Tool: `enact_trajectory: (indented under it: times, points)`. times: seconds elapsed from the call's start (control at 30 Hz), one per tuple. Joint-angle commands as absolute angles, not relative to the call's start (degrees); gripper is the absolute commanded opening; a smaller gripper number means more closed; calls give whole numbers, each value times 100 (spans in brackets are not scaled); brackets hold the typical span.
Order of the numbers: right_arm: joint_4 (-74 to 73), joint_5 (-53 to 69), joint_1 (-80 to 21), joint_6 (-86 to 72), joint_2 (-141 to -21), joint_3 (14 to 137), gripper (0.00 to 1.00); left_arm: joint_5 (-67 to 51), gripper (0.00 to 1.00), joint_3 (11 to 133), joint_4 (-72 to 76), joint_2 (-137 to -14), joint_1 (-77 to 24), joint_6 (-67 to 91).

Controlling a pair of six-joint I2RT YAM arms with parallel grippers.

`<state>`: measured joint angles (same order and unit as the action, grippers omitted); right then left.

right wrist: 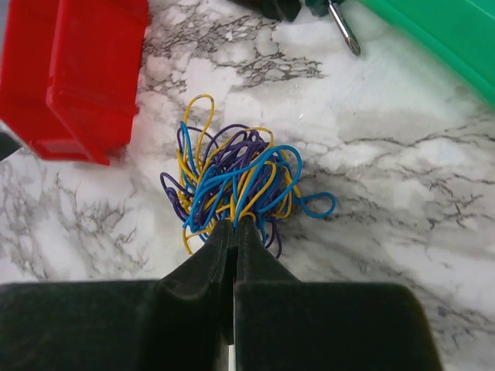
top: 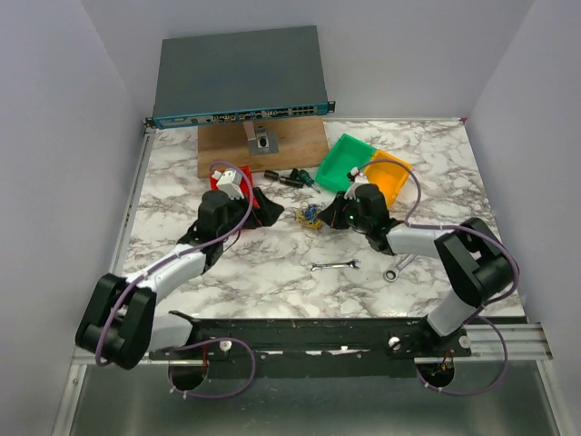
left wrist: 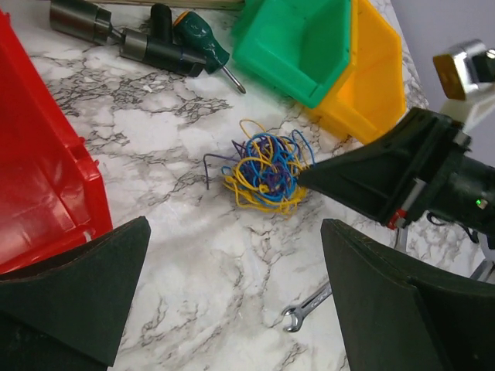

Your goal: Untangle the cables

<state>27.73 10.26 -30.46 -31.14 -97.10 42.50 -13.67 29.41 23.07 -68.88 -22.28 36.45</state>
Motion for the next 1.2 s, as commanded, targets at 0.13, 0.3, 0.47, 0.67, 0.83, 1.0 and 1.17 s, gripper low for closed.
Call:
enact_trajectory:
  times: [0.13,0.3,0.47,0.67,0.83,1.0,1.17]
  points:
    - [3994,872,-3155,-3118,-9115,3110,1,-1880,93,3904,2427,-8439,-2557,3784]
    - [4000,1003,-3164,-3126,-9345,3241,1,-2326,90,4726,1620,-9153,-2798,3497]
    - [3996,931,-3164,-3130,-9340,3259,1,-2199,84,5129,1071,-9410,-2935,3300]
    - [4005,991,-3171,-3184,-9377,3289,1,-1902,80,5661,248,-9831,-3009,3340]
    - [4042,1059,-3180,-3203,-9354,3289,1,-1861,78,5984,-99,-10193,-3041,3392]
    - [4002,1061,-3207,-3184,-9334,3318,1,-2278,45,6693,-503,-10857,-3056,3373]
    - [3866,674,-3210,-3318,-9267,3306,1,-2214,0,6405,-318,-10516,-3059,3334]
